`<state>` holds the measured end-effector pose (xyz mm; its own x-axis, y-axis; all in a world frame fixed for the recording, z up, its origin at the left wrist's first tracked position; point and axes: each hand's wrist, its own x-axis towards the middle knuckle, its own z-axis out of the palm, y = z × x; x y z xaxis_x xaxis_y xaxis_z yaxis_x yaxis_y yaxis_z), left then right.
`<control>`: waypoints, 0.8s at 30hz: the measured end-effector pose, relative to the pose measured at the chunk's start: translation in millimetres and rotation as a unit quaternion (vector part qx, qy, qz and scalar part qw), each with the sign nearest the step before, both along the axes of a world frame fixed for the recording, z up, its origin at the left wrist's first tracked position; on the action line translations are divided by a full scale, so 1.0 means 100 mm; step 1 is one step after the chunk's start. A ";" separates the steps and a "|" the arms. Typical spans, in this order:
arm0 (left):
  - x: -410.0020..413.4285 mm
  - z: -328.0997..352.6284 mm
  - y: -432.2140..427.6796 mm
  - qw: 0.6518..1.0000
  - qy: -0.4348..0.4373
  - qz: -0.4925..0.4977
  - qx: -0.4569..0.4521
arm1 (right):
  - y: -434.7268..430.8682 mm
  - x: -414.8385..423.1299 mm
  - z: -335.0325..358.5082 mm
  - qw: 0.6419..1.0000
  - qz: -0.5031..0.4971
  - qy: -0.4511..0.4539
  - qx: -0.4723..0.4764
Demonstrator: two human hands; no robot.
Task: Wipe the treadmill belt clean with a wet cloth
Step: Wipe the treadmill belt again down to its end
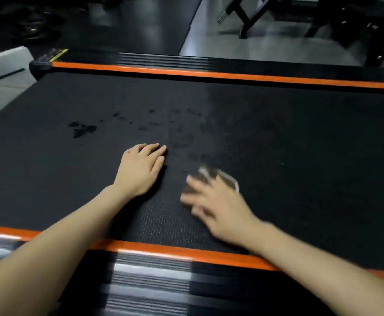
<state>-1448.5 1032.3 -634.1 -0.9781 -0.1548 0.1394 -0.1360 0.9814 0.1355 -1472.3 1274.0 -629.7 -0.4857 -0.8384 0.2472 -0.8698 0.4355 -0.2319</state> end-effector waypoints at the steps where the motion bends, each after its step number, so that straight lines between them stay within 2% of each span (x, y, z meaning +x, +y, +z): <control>1: -0.06 0.01 -0.07 1.000 0.014 -0.006 -0.020 | 0.06 0.12 -0.01 0.999 0.046 -0.020 0.015; 3: -0.21 0.04 -0.25 0.998 0.004 0.012 -0.055 | 0.13 0.05 -0.03 0.995 0.090 -0.016 0.032; 5: -0.36 0.05 -0.45 0.997 -0.039 0.049 -0.053 | 0.09 -0.26 -0.04 0.998 0.053 0.005 0.035; 7: -0.45 -0.01 -0.53 0.994 -0.069 0.070 -0.043 | 0.01 -0.62 -0.02 0.998 -0.063 -0.006 0.017; 10: -0.51 -0.08 -0.58 0.995 -0.073 0.071 -0.009 | -0.30 -1.09 -0.02 0.960 -0.277 -0.043 -0.004; 12: -0.52 -0.12 -0.58 0.995 -0.076 0.066 -0.006 | -0.54 -1.04 -0.03 0.942 -0.332 -0.044 -0.012; 14: -0.50 -0.12 -0.58 0.995 -0.071 0.063 -0.003 | -0.68 -0.71 -0.05 0.959 -0.281 -0.025 -0.021; 17: -0.50 -0.13 -0.59 0.996 -0.061 0.059 -0.003 | -0.65 -0.11 -0.07 0.991 -0.134 -0.015 0.012; 19: -0.50 -0.15 -0.60 0.996 -0.059 0.059 -0.007 | -0.57 -0.17 -0.04 0.997 -0.069 0.004 0.036; 21: -0.51 -0.17 -0.60 0.996 -0.056 0.062 -0.013 | -0.57 -0.58 -0.04 0.994 -0.098 0.017 0.051; 24: -0.51 -0.18 -0.61 0.997 -0.054 0.061 -0.001 | -0.72 -1.38 0.01 0.955 -0.297 -0.014 0.020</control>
<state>-1499.6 971.2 -652.0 -0.9614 -0.2729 0.0344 -0.2678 0.9571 0.1107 -1610.5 1201.5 -628.7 -0.8845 -0.4213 0.2003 -0.4600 0.8591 -0.2245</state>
